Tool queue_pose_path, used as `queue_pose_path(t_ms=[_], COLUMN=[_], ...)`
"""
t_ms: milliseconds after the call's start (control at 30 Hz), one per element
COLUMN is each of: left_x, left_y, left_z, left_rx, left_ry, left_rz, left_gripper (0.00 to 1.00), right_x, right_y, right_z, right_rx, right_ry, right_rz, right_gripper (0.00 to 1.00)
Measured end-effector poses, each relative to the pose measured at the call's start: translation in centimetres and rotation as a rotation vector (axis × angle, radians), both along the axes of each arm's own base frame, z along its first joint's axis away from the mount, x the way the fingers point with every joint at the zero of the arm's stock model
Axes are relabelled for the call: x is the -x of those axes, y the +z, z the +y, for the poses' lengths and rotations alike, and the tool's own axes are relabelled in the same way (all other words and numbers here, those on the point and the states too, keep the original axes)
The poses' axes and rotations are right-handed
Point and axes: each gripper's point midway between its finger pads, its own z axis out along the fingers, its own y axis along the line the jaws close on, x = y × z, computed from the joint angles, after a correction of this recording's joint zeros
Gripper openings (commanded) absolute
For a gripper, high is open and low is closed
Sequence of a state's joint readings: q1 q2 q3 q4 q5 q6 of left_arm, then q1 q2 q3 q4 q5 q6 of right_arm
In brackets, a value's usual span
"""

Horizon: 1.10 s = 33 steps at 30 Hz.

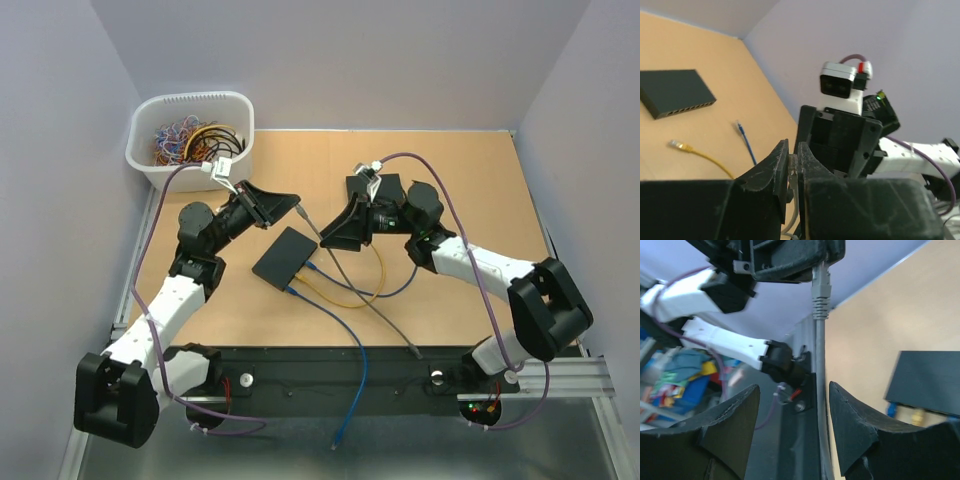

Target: Insert the plug into the switch port

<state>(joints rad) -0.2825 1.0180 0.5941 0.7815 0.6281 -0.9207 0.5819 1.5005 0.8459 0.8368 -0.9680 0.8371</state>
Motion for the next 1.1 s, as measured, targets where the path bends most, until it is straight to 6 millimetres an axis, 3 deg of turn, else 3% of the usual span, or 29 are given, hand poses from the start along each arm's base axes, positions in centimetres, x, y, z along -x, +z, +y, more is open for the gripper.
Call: queue_pose_path(t_ms=[133,200,333,533,667,900,1100], left_x=[-2.2,-2.9,-3.8,-4.2,-4.2,-4.1,-4.1], left_y=[-0.5,-0.8,-3.4,-7.4,-7.7,-7.8,-8.0], left_z=[0.8,1.2,1.7,1.9,1.9,1.9,1.9], left_rx=[-0.070,-0.099,-0.149,-0.207,-0.212,-0.219,-0.228], left_ry=[0.106,0.149,0.196,0.209,0.208,0.206,0.205], left_rz=[0.141,0.190,0.306,0.447,0.458,0.458,0.457], left_gripper=[0.00,0.00,0.00,0.00,0.00,0.00,0.00], right_x=[-2.1,-3.4,-5.7,-5.3,-5.6,-7.1,-7.3], right_y=[0.5,1.0,1.1,-0.4,-1.6,-5.2,-4.7], right_z=[0.1,0.0,-0.1,1.8,3.1,3.5,3.9], right_rx=[0.080,0.131,0.241,0.392,0.453,0.561,0.562], right_ry=[-0.113,-0.187,-0.347,-0.423,-0.427,-0.453,-0.460], right_rz=[-0.050,-0.095,-0.166,-0.256,-0.279,-0.259,-0.263], right_gripper=[0.58,0.51,0.48,0.47,0.47,0.44,0.44])
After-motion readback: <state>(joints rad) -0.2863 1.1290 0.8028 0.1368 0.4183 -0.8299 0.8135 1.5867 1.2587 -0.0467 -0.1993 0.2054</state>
